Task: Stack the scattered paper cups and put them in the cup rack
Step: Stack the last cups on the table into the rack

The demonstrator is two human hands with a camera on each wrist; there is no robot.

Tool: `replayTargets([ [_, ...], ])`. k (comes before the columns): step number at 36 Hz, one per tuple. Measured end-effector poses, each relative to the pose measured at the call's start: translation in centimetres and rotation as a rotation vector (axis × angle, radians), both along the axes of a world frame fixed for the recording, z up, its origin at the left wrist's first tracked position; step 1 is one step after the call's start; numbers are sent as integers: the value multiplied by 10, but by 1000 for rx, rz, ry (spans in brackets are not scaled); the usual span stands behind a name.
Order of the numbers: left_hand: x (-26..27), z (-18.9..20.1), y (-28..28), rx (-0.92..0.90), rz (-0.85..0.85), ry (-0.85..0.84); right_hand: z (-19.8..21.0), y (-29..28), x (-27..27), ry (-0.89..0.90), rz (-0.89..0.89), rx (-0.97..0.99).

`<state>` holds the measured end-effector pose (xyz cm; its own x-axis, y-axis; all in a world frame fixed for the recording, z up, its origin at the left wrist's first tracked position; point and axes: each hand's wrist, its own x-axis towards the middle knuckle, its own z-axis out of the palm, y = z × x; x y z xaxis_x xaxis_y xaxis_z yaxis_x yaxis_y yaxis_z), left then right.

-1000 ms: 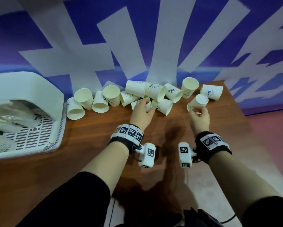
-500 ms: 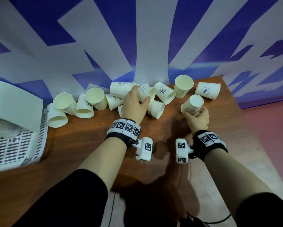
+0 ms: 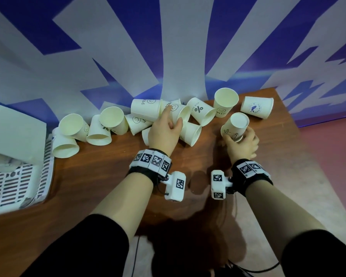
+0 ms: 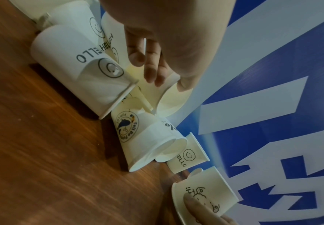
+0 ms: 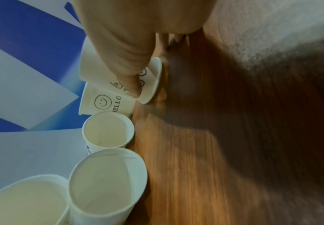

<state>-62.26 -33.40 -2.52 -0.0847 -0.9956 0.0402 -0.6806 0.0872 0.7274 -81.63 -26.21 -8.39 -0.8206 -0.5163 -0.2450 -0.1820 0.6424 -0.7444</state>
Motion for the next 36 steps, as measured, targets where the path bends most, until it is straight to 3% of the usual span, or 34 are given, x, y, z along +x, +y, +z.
replayTargets([
  [9, -1, 11, 6, -43, 18, 83, 7, 17, 12, -156, 24, -191],
  [21, 6, 32, 19, -80, 79, 239, 35, 35, 32, -213, 188, -363],
  [36, 72, 59, 66, -140, 214, 344, 70, 47, 87, -334, 367, -415],
])
